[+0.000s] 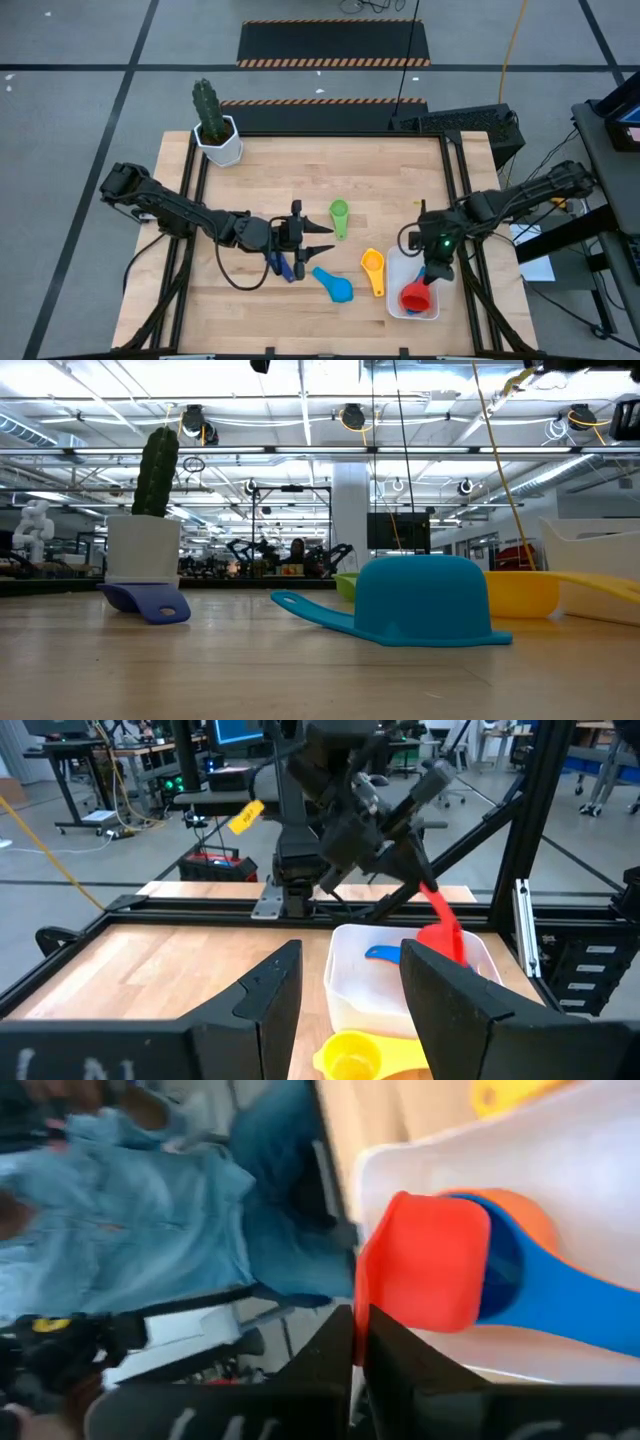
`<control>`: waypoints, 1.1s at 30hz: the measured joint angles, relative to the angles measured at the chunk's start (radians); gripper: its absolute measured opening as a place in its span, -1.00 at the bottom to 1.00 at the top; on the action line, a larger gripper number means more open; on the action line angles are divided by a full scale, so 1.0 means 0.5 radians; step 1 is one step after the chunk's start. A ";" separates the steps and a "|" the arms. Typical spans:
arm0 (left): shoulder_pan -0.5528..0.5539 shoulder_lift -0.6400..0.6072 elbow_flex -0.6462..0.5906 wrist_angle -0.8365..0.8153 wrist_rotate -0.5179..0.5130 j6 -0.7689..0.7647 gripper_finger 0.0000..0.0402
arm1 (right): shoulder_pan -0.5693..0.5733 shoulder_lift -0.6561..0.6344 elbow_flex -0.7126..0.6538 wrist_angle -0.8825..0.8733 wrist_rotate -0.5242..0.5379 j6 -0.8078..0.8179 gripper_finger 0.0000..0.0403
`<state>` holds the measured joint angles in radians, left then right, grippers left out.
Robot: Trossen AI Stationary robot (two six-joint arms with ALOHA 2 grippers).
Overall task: Nest measuring cups in basket
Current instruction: Stack the red measuring cup on top of the blue measuring cup into the white bin
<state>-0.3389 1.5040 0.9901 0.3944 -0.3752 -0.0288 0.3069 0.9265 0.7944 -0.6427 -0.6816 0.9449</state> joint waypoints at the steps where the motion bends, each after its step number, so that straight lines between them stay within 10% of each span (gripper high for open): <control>1: 0.000 0.000 0.000 0.000 0.000 -0.001 -0.14 | 0.000 -0.023 0.000 0.021 -0.002 0.019 -0.95; 33: 0.000 0.000 0.000 0.007 0.002 0.004 -0.14 | 0.000 -0.125 -0.297 0.592 -0.165 0.307 -0.99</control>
<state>-0.3389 1.5040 0.9901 0.3977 -0.3740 -0.0269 0.3069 0.8642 0.6460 -0.3467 -0.7643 1.0983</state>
